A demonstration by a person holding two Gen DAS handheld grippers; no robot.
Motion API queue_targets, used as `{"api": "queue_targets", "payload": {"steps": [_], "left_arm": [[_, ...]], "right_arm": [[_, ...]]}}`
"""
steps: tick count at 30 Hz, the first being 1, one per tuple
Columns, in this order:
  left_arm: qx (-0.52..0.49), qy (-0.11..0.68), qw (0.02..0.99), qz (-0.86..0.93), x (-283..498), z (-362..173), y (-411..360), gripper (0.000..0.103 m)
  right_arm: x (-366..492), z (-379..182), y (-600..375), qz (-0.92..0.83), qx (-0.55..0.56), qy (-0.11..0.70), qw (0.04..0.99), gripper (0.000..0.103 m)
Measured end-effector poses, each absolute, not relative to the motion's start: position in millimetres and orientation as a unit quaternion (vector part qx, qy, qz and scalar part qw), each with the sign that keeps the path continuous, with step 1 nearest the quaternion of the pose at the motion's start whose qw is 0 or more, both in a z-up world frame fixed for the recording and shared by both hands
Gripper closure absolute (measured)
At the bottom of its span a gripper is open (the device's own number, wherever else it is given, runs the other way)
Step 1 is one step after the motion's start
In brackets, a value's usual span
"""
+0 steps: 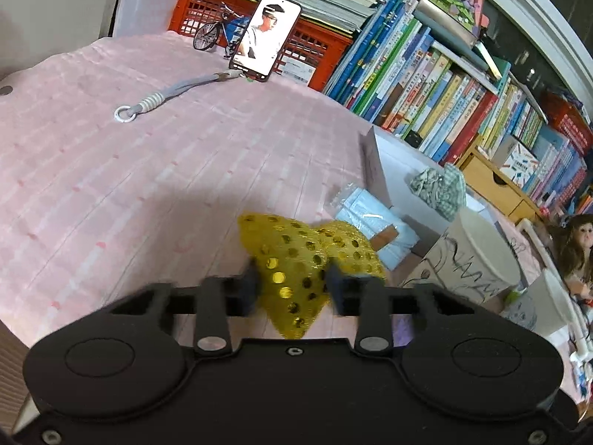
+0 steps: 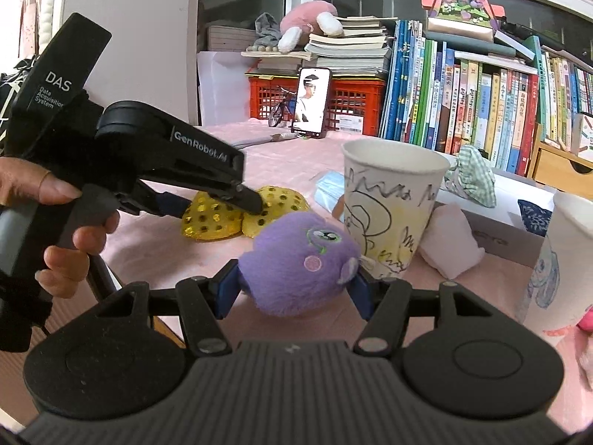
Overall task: Organize soft objects
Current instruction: 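Lift and carry the yellow toy and purple plush over the white tray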
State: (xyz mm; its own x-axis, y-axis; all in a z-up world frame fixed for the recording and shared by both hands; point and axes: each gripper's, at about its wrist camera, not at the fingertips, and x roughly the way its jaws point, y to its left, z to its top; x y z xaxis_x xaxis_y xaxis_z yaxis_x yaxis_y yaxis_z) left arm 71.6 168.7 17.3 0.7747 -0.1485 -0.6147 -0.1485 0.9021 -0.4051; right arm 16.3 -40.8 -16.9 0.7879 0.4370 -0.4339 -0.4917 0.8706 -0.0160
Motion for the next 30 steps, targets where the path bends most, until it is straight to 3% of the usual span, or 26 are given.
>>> {"api": "queue_targets", "payload": {"steps": [17,30], "left_arm": [[-0.142,0.235,0.961,-0.028,56,116,135,0.077],[-0.106,0.293,0.945,-0.103,131,158,69,0.077]], "right_arm": [[-8,40,-77,0.265,-0.021,0.135,0.954,0.04],[37,97,-149,0.178,-0.002,0.136,0.975,0.04]]}}
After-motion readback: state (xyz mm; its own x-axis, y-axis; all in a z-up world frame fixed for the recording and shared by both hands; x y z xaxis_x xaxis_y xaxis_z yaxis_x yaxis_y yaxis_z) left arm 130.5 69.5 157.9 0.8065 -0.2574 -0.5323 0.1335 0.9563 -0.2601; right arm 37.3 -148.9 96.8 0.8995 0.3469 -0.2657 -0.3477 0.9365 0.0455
